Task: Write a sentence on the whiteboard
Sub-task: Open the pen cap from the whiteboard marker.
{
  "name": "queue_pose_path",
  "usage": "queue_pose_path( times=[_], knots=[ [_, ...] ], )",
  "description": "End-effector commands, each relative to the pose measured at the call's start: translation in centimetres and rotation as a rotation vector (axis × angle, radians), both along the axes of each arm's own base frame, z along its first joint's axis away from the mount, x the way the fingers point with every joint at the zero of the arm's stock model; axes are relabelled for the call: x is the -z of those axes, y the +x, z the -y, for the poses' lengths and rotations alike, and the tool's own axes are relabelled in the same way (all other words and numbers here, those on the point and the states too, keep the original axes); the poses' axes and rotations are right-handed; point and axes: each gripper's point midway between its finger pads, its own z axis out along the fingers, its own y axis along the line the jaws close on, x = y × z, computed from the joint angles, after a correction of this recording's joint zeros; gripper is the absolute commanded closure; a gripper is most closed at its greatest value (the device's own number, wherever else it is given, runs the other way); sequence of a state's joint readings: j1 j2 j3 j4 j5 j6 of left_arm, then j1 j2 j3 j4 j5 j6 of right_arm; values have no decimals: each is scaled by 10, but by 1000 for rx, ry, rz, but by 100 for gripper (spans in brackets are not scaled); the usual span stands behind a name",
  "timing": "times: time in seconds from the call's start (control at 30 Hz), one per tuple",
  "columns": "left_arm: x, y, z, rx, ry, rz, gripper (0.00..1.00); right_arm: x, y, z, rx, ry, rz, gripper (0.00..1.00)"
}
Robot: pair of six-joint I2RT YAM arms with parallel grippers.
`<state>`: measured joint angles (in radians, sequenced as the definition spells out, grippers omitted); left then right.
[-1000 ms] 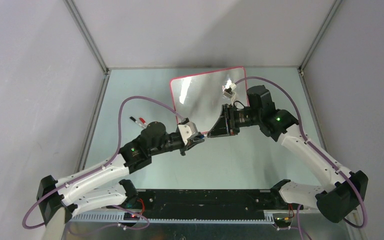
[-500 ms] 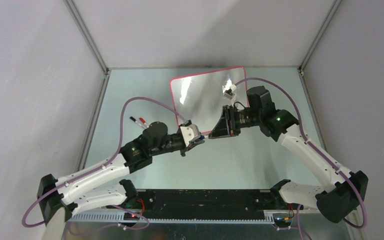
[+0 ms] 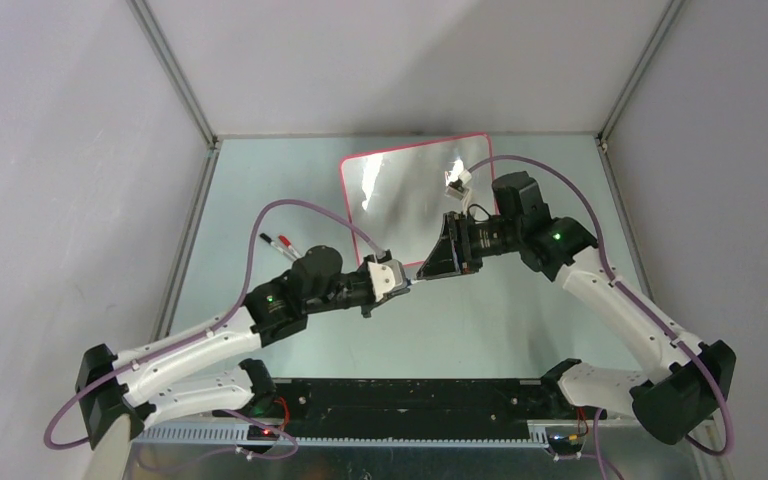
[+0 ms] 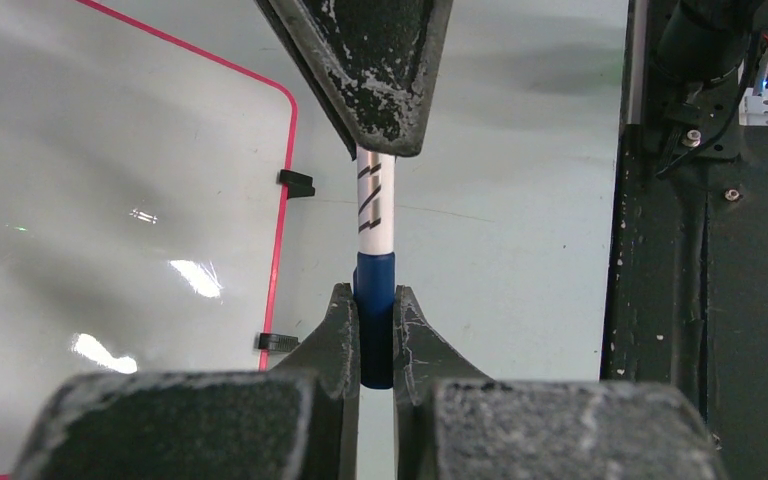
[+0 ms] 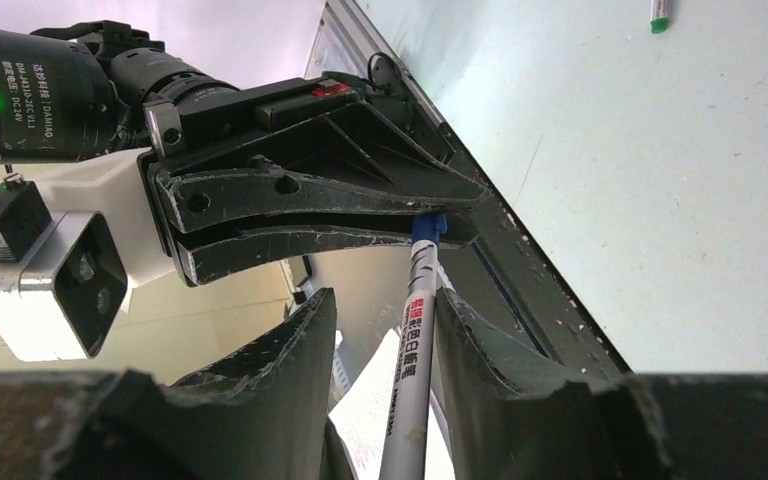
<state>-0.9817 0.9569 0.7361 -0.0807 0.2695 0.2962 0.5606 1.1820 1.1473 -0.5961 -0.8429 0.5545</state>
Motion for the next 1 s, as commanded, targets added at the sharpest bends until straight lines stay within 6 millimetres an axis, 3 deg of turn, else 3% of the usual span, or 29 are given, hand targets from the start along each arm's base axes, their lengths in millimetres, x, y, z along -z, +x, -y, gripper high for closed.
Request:
queue_pose_path(
  times=[0.0,0.57,0.73,0.97],
  knots=[
    [-9,-3,5,42,14,31,100,-19,3,-3,-20,24,67,56],
    [-12,1,9,36,17,43,100,-1,-4,-14,-58,-37,57,62],
    [-14,4,9,19,6,50,100,-1,-5,-15,-66,-37,59,72],
    [-15,9,8,-11,-10,63,100,4,-6,-15,-72,-52,65,100]
  ],
)
